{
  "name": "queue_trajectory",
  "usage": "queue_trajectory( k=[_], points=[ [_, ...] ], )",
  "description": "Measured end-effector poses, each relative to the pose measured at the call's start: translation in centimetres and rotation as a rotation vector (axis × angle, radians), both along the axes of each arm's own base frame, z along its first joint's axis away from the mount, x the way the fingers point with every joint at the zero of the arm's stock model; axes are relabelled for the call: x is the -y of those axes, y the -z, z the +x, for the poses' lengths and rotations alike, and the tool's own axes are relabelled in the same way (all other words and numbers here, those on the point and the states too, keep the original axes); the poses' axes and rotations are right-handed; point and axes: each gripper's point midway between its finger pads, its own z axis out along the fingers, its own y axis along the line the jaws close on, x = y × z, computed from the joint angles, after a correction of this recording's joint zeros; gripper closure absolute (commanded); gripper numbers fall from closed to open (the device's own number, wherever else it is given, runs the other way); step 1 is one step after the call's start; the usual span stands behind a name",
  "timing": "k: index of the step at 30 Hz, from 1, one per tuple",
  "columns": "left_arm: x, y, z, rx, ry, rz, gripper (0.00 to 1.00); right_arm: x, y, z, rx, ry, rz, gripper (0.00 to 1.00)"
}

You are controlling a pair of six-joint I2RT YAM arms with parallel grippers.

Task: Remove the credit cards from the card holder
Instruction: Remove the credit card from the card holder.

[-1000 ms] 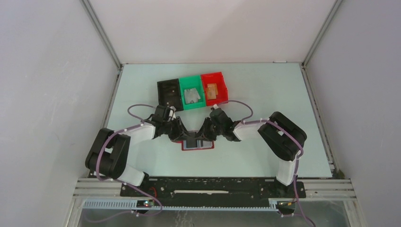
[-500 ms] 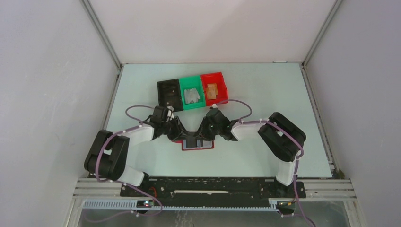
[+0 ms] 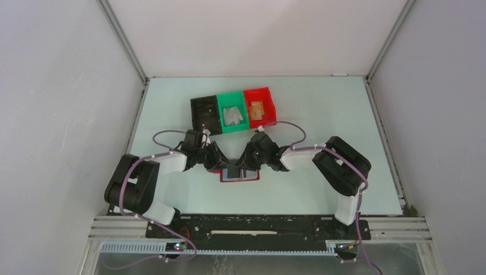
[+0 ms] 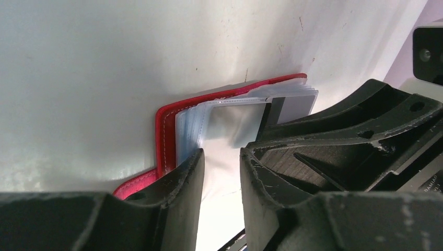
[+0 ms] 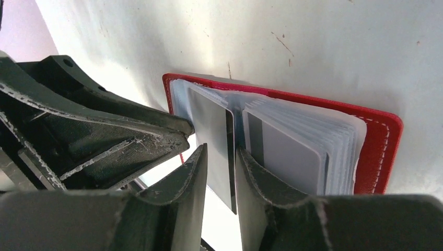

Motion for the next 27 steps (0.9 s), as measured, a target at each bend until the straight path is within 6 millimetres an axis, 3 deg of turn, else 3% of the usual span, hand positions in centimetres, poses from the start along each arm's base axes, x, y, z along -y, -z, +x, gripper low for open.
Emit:
queue_trajectory(
  k=[12, 18, 27],
  points=[
    [0.1, 0.4, 0.1, -0.005, 0.001, -0.006, 0.69, 1.5, -0.1, -0.6, -0.028, 0.057, 0.207, 0.79],
    [0.1, 0.4, 0.1, -0.011, -0.003, -0.002, 0.70, 2.0, -0.1, -0.7, -0.036, 0.079, 0.245, 0.99],
    [0.0, 0.5, 0.1, -0.015, -0.006, 0.002, 0.70, 2.1, -0.1, -0.7, -0.039, 0.084, 0.254, 1.00]
  ],
)
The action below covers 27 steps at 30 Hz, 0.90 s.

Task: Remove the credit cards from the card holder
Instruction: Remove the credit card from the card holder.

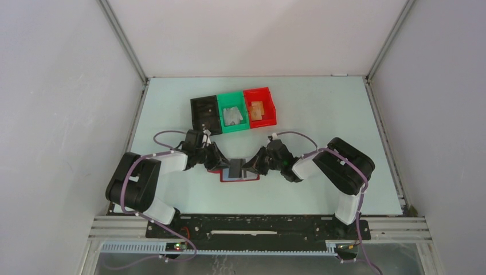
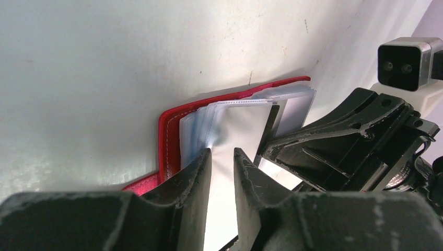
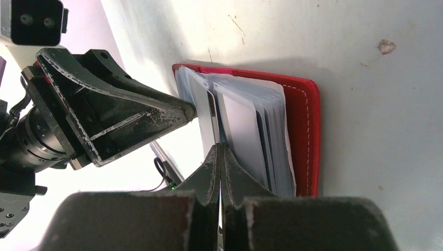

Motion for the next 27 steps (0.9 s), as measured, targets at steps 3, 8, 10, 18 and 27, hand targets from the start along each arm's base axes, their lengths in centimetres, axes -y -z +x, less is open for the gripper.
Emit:
queue_trajectory(
  k=[3, 8, 10, 18, 27],
  points=[
    [0.0, 0.0, 0.0, -0.002, -0.002, 0.001, 0.70, 0.2, 0.0, -0.1, 0.005, 0.005, 0.007, 1.00],
    [-0.1, 0.0, 0.1, -0.004, -0.005, 0.001, 0.70, 1.5, -0.2, -0.3, 0.011, 0.025, 0.004, 1.00],
    [-0.1, 0.0, 0.1, -0.004, -0.005, 0.001, 0.70, 2.0, -0.3, -0.4, 0.013, 0.032, -0.004, 1.00],
    [-0.3, -0.2, 0.0, -0.009, 0.002, 0.017, 0.69, 2.6, -0.4, -0.6, 0.024, 0.034, -0.036, 1.00],
    [-0.4, -1.9, -1.2, 0.073, 0.043, 0.101, 0.65, 2.5, -0.4, -0.6, 0.029, 0.030, -0.030, 1.00]
  ],
)
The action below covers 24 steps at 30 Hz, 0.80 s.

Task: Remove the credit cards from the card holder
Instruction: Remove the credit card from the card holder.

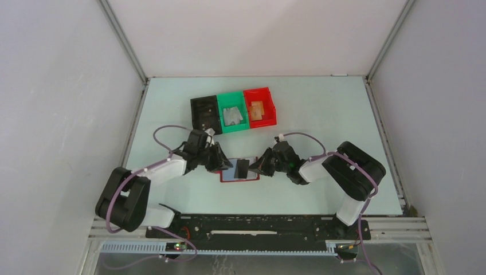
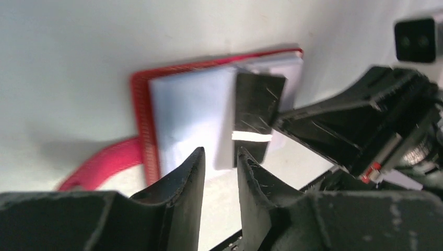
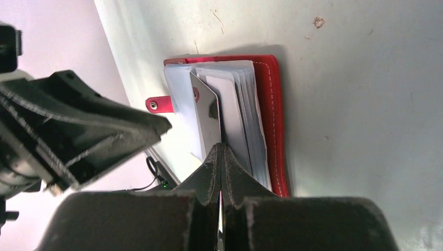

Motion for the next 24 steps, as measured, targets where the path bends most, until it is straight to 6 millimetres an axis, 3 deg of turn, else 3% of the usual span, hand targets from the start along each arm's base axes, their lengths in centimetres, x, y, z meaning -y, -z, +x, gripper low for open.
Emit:
queue_trajectory(
  k=[4, 10, 17, 24],
  points=[
    [2.1, -0.7, -1.0, 0.035, 0.077, -0.014, 0.66, -0.1, 0.0, 0.0, 0.003, -0.001, 0.004, 1.00],
    [2.1, 1.6, -1.7, -0.044, 0.086, 0.013, 0.67, -0.1, 0.0, 0.2, 0.002, -0.003, 0.011, 1.00],
    [2.8, 1.5, -1.0, -0.033, 0.101, -0.012, 0.67, -0.2, -0.1, 0.2, 0.001, -0.007, 0.024, 0.79],
    [3.3, 1.5, -0.9, -0.031, 0.115, -0.034, 0.67, -0.7, -0.2, 0.3, 0.011, -0.018, 0.055, 0.77]
  ],
)
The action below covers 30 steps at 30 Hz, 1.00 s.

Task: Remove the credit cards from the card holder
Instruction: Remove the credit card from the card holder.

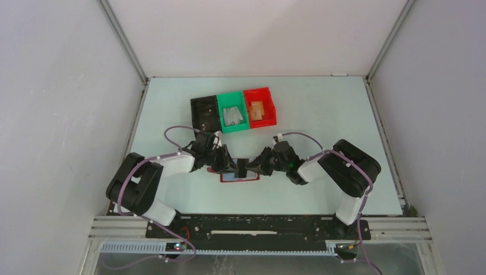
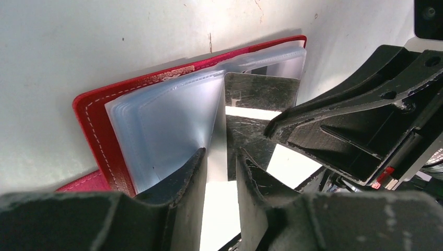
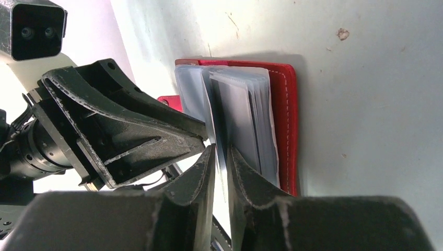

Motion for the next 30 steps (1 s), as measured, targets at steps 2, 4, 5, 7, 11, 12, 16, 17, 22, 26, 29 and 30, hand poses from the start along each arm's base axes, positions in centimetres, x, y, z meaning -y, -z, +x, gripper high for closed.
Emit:
queue_trajectory(
  k=[2, 4, 5, 7, 11, 12, 16, 17, 22, 26, 29, 30],
  points=[
    [0.1, 0.0, 0.0, 0.001, 0.002, -0.004, 0.67, -0.1, 0.0, 0.0, -0.001, -0.004, 0.005, 0.77],
    [0.2, 0.0, 0.1, 0.001, 0.005, -0.008, 0.67, -0.2, 0.0, -0.1, 0.002, -0.008, 0.009, 0.78],
    [0.2, 0.0, 0.1, 0.002, 0.005, -0.009, 0.67, -0.2, 0.0, -0.1, 0.001, -0.010, 0.011, 0.79],
    [0.2, 0.0, 0.1, 0.002, 0.006, -0.010, 0.67, -0.2, 0.0, -0.1, 0.001, -0.013, 0.012, 0.87],
    [0.2, 0.0, 0.1, 0.001, 0.006, -0.007, 0.63, -0.2, 0.0, -0.3, 0.000, -0.025, 0.010, 1.00],
    [0.1, -0.1, 0.0, 0.000, 0.006, -0.004, 0.62, -0.2, 0.0, -0.3, 0.001, -0.027, 0.011, 1.00],
    [-0.4, -1.3, 0.0, 0.025, 0.005, 0.011, 0.55, 0.3, -1.0, -0.5, 0.020, -0.034, -0.011, 1.00],
    [-0.5, -1.8, 0.0, 0.038, 0.004, 0.007, 0.49, 0.4, -1.4, -0.5, 0.032, -0.036, -0.017, 1.00],
    [-1.1, -5.1, 0.7, 0.116, 0.016, -0.045, 0.38, 1.0, -5.0, 0.0, 0.132, -0.043, -0.001, 1.00],
    [-1.1, -7.0, 0.6, 0.134, 0.074, -0.110, 0.37, 0.9, -6.5, -0.1, 0.177, -0.067, 0.023, 1.00],
    [-1.0, -7.9, -0.2, 0.125, 0.111, -0.156, 0.37, 0.7, -7.2, -0.4, 0.191, -0.092, 0.053, 1.00],
    [-0.9, -8.2, -0.4, 0.121, 0.121, -0.173, 0.38, 0.6, -7.4, -0.5, 0.196, -0.099, 0.065, 1.00]
  ],
)
